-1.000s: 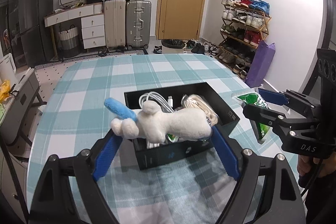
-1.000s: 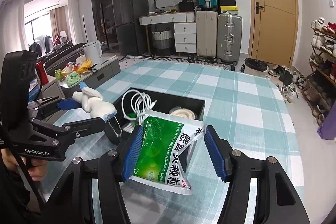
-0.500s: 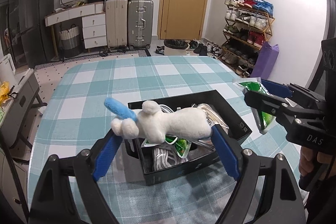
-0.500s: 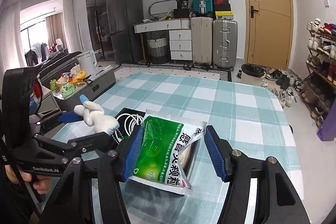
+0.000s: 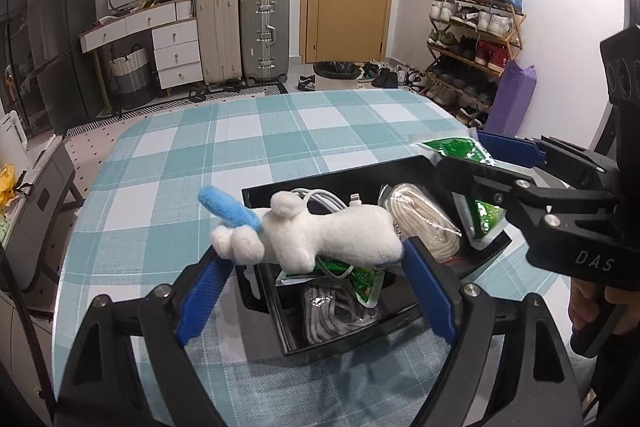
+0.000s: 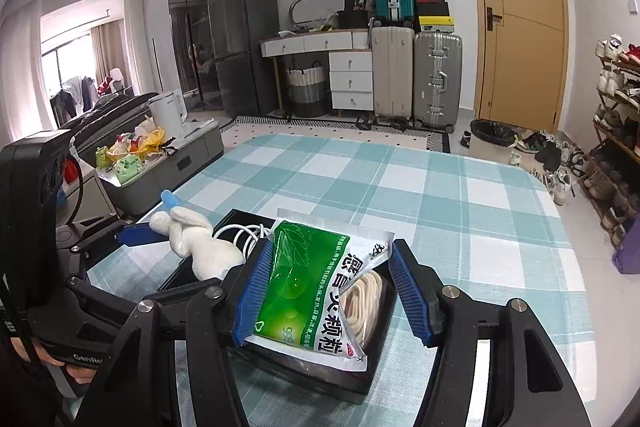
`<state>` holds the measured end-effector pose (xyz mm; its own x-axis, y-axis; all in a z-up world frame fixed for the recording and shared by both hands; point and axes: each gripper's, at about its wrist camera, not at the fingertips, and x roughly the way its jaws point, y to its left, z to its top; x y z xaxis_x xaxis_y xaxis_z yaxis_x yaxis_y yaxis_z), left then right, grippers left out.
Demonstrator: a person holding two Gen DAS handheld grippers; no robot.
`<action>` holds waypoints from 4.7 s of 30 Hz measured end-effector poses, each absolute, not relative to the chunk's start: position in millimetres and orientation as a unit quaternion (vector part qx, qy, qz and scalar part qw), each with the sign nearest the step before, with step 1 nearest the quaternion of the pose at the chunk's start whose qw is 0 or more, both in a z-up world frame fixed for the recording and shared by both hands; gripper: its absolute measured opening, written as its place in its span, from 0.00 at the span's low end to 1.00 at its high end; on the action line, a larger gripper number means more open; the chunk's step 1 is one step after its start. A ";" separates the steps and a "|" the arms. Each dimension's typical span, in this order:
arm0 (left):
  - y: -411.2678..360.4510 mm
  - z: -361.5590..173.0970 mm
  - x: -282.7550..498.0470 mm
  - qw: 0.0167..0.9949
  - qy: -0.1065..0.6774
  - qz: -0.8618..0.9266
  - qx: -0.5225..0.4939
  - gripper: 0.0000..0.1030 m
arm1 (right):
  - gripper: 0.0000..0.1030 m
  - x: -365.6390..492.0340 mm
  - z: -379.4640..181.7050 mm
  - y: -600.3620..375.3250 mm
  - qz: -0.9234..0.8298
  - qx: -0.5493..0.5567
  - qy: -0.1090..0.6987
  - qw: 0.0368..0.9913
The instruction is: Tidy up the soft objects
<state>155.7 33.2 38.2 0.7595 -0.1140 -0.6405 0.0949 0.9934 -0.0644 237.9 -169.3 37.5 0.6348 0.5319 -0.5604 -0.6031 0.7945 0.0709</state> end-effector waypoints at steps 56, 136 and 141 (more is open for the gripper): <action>45.9 34.1 101.2 0.958 0.283 -0.018 -0.040 1.00 | 0.99 174.2 16.7 -217.8 0.322 -0.049 0.258 0.910; 32.8 23.6 84.8 0.976 0.214 -0.001 -0.038 1.00 | 0.99 145.4 3.8 -221.9 0.331 -0.050 0.189 0.923; 31.6 24.0 84.6 0.976 0.215 -0.003 -0.038 1.00 | 0.99 145.4 3.8 -221.9 0.331 -0.050 0.189 0.923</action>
